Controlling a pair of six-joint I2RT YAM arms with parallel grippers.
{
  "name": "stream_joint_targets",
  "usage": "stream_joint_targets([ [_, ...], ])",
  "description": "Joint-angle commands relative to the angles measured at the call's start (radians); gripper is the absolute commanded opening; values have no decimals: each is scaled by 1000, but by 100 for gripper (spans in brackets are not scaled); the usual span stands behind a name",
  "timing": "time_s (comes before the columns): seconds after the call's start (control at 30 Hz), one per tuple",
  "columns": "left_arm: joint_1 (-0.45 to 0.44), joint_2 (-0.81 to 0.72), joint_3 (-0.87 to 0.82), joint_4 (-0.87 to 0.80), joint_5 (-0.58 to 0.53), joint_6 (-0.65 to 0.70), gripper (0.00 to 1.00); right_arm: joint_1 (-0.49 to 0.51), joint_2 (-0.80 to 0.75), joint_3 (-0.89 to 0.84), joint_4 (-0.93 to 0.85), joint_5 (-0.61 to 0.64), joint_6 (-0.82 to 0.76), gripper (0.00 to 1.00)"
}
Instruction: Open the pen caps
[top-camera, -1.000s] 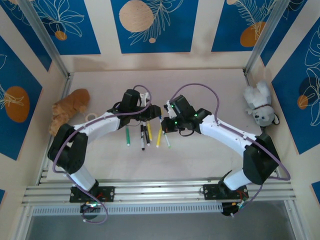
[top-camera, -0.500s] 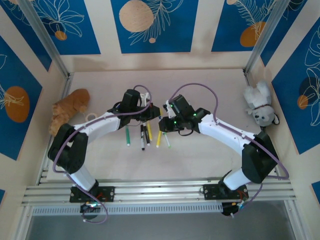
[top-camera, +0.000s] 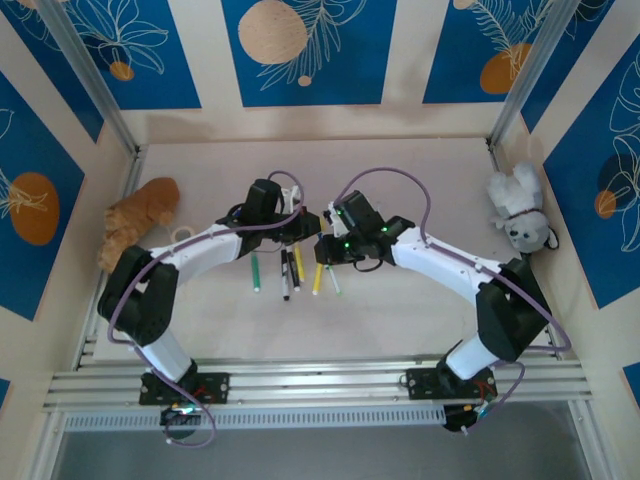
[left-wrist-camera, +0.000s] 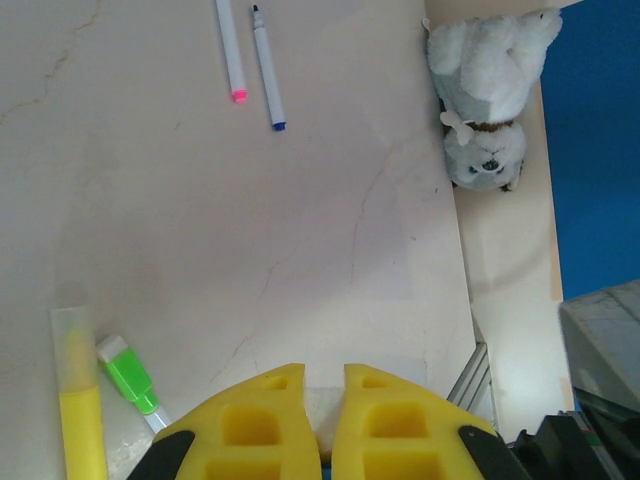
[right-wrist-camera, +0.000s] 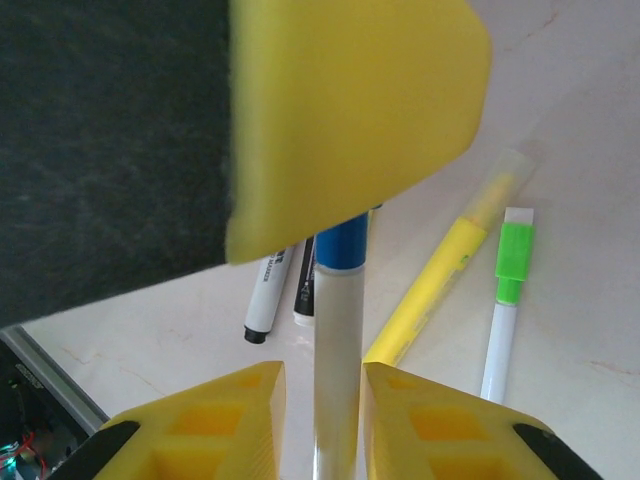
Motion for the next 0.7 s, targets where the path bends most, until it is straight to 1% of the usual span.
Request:
stream_joint_targets([
  [0.0,-10,6,32,-1,7,2,0,8,14,18,6,-25,9,21],
  [0.03,-9,5,34,-12,4,8,0,8,13,17,8,-25,11,20],
  [0.07,-10,5,34,-17,3,13,0,8,11,16,13,-27,11,14],
  [0.1,-9,5,32,-17,2,14,0,8,10,14,16,-27,11,5],
  [0.13,-9,4,30,-19,-1,15,0,8,11,14,16,-26,11,0],
  [0.27,-6,-1,33,-42,-19,27,0,17,1,-1,19,-15,13,0],
  [0.4,17,-7,55,-87,-65,44,0,36,-15,-30,9,-4,16,0],
  [0.57,71,3,110,-144,-99,57,0,93,-42,-88,-8,-10,28,0],
  [0.67,106,30,159,-185,-120,76,0,139,-66,-135,0,-19,68,0],
])
